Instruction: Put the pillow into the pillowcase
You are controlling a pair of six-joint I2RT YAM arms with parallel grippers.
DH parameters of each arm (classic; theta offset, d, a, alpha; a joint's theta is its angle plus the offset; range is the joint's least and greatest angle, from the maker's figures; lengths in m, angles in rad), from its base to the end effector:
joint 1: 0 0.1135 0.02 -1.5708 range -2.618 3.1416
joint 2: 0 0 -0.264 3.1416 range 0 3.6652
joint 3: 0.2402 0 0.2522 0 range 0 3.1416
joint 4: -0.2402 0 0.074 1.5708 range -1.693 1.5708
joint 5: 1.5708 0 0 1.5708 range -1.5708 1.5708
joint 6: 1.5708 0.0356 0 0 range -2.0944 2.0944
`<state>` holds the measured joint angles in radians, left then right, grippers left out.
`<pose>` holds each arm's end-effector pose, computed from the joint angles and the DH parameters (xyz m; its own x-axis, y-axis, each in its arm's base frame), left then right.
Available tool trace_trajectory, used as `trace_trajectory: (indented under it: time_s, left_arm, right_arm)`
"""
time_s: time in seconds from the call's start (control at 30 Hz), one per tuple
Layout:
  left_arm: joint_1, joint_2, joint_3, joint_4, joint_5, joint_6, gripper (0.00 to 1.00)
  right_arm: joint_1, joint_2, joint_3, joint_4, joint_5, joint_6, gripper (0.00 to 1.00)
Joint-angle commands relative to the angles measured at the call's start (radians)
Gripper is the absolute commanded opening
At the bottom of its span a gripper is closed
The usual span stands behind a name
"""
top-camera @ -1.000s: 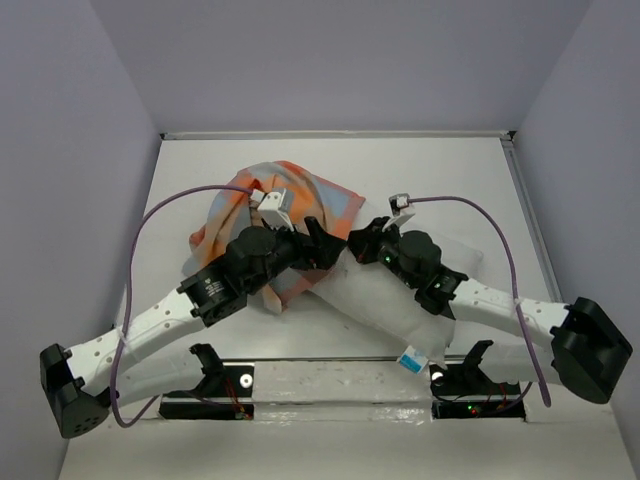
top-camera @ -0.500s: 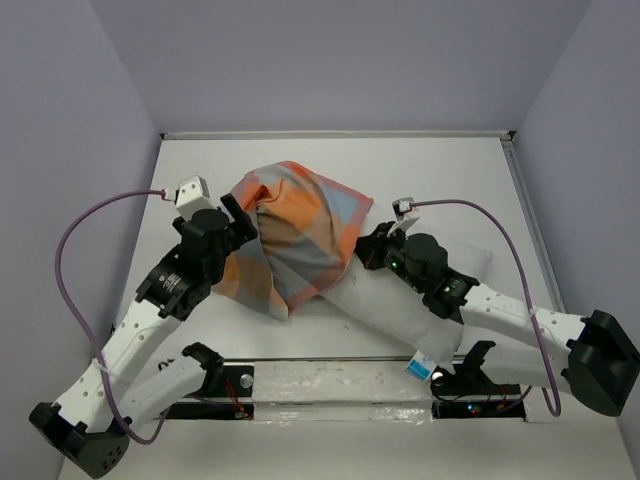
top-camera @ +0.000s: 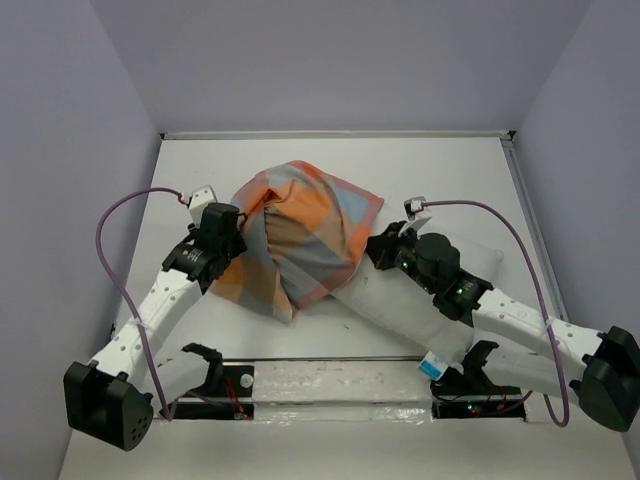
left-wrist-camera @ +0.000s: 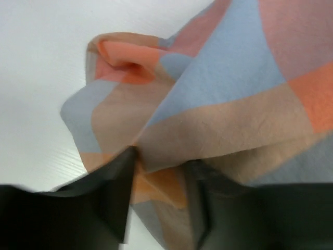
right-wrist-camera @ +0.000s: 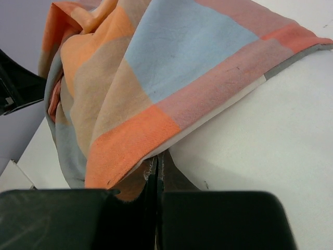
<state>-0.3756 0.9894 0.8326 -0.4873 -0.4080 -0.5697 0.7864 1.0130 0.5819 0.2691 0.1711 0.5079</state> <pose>0.2021 -0.0645 0.2911 -0.4928 -0.3379 -0.8019 -0.2663 0.9359 -0.2307 0.1707 0.1624 0.2720 -0.3810 0.2966 -0.8757 -0.4503 0.7677 0.4560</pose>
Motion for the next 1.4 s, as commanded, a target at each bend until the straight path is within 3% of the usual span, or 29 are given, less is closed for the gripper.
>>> trace_trajectory:
  time_s: [0.0,0.03,0.1,0.2,0.37,0.47,0.5,0.53,0.57,0.6,0.67,0.77,0.87,0.93,0.97,1.0,1.07,1.13,1.23,1.3,1.33,1.37]
  left_arm:
    - [0.030,0.029,0.000,0.088,-0.083,0.060,0.28]
    - [0.032,0.034,0.014,0.098,-0.116,0.065,0.09]
    - [0.030,0.032,0.072,0.107,-0.140,0.091,0.00]
    - [0.032,0.075,0.219,0.115,-0.213,0.145,0.00]
    - [0.033,0.328,0.498,0.174,-0.403,0.335,0.00]
    - [0.069,0.513,0.748,0.227,-0.480,0.447,0.01]
    - [0.084,0.559,0.810,0.219,-0.483,0.456,0.18]
    - [0.102,0.612,0.874,0.196,-0.468,0.456,0.41]
    - [0.128,0.702,0.952,0.097,-0.407,0.415,0.79]
    - [0.135,0.738,1.097,0.040,-0.379,0.389,0.90]
    - [0.115,0.779,1.190,-0.059,-0.262,0.346,0.99]
    - [0.025,0.700,1.194,-0.091,-0.183,0.301,0.98]
    - [-0.230,0.530,0.948,0.025,-0.222,0.310,0.93]
    - [-0.393,0.451,0.743,0.094,-0.169,0.251,0.90]
    - [-0.434,0.395,0.656,0.154,-0.090,0.225,0.86]
    - [-0.466,0.381,0.631,0.164,-0.069,0.205,0.85]
    - [-0.581,0.368,0.605,0.176,-0.115,0.198,0.84]
    - [-0.629,0.385,0.618,0.173,-0.117,0.218,0.84]
    - [-0.672,0.455,0.690,0.156,-0.121,0.300,0.83]
    - [-0.674,0.526,0.732,0.112,-0.162,0.347,0.83]
    - [-0.674,0.549,0.758,0.104,-0.173,0.369,0.83]
    - [-0.674,0.592,0.769,0.090,-0.178,0.390,0.83]
  right_arm:
    - [-0.015,-0.014,-0.005,0.009,-0.004,-0.011,0.00]
    - [-0.015,-0.013,-0.005,0.007,-0.013,-0.011,0.00]
    - [-0.015,-0.008,-0.002,0.005,-0.019,-0.012,0.00]
    - [-0.015,0.002,0.006,-0.007,-0.039,-0.026,0.00]
    - [-0.015,0.033,0.039,-0.027,-0.156,-0.043,0.00]
    - [-0.015,0.041,0.053,-0.050,-0.215,-0.048,0.00]
    - [-0.015,0.042,0.055,-0.053,-0.226,-0.048,0.00]
    - [-0.003,0.044,0.056,-0.056,-0.238,-0.049,0.00]
    - [-0.003,0.048,0.064,-0.068,-0.263,-0.049,0.00]
    - [0.013,0.052,0.071,-0.079,-0.269,-0.054,0.00]
    - [0.028,0.055,0.088,-0.103,-0.277,-0.061,0.00]
    - [0.037,0.059,0.104,-0.132,-0.304,-0.071,0.00]
    - [0.037,0.050,0.121,-0.206,-0.312,-0.094,0.00]
    - [0.037,0.039,0.133,-0.247,-0.306,-0.091,0.00]
    - [0.037,0.009,0.133,-0.290,-0.286,-0.082,0.11]
    - [0.037,-0.011,0.136,-0.322,-0.277,-0.078,0.42]
    - [0.037,-0.091,0.154,-0.426,-0.211,-0.072,0.63]
    - [0.037,-0.144,0.202,-0.539,-0.176,-0.078,0.70]
    - [0.037,-0.275,0.274,-0.665,-0.036,-0.089,0.66]
    - [0.037,-0.324,0.297,-0.731,0.083,-0.089,0.52]
    - [0.037,-0.358,0.294,-0.740,0.126,-0.083,0.42]
    - [0.037,-0.370,0.288,-0.748,0.190,-0.077,0.17]
